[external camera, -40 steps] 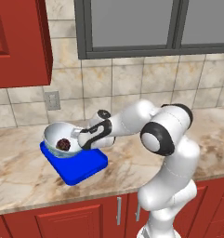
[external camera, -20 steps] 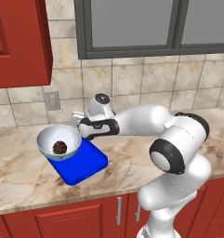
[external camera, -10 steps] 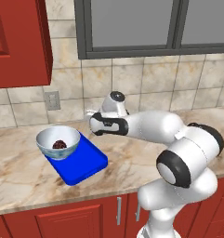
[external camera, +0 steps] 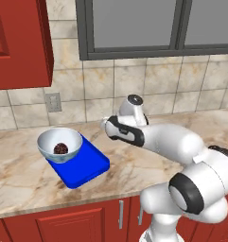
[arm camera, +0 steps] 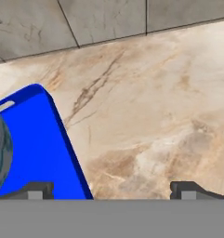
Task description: Place the bowl with cake and the cupcake onto the tray.
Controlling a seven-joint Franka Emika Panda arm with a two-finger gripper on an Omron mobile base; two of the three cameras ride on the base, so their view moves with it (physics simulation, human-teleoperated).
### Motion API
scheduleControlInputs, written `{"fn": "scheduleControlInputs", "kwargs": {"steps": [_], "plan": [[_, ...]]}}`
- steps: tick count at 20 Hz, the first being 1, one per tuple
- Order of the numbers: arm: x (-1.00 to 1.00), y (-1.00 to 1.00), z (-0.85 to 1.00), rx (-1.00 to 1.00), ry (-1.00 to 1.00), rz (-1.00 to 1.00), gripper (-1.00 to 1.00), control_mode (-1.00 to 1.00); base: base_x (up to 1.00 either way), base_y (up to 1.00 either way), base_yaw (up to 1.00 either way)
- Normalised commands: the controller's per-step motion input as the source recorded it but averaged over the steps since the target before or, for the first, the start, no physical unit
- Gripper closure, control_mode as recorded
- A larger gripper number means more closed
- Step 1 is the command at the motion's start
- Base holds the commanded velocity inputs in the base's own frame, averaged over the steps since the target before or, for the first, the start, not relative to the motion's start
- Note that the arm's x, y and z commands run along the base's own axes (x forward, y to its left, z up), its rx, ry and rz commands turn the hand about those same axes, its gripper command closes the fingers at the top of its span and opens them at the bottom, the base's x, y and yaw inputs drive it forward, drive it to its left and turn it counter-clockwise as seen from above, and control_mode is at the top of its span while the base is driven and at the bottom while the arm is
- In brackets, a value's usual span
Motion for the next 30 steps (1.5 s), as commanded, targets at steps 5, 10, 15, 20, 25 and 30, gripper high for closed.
{"fn": "scheduleControlInputs", "kwargs": {"steps": [5,10,15,20,25,30], "plan": [[-0.41,-0.54,0.01,-0.19,-0.02,0.16,-1.00,-1.00,0.00,0.00,0.00],[-0.41,-0.52,0.03,-0.16,-0.04,0.06,-1.00,-1.00,0.00,0.00,0.00],[-0.38,-0.52,0.00,-0.13,-0.06,0.00,-1.00,-1.00,0.00,0.00,0.00],[-0.35,-0.56,0.00,-0.07,-0.03,0.00,-1.00,-1.00,0.00,0.00,0.00],[-0.32,-0.62,0.00,0.00,-0.02,0.00,-1.00,-1.00,0.00,0.00,0.00],[-0.28,-0.62,0.00,0.00,-0.01,0.00,-1.00,-1.00,0.00,0.00,0.00]]}}
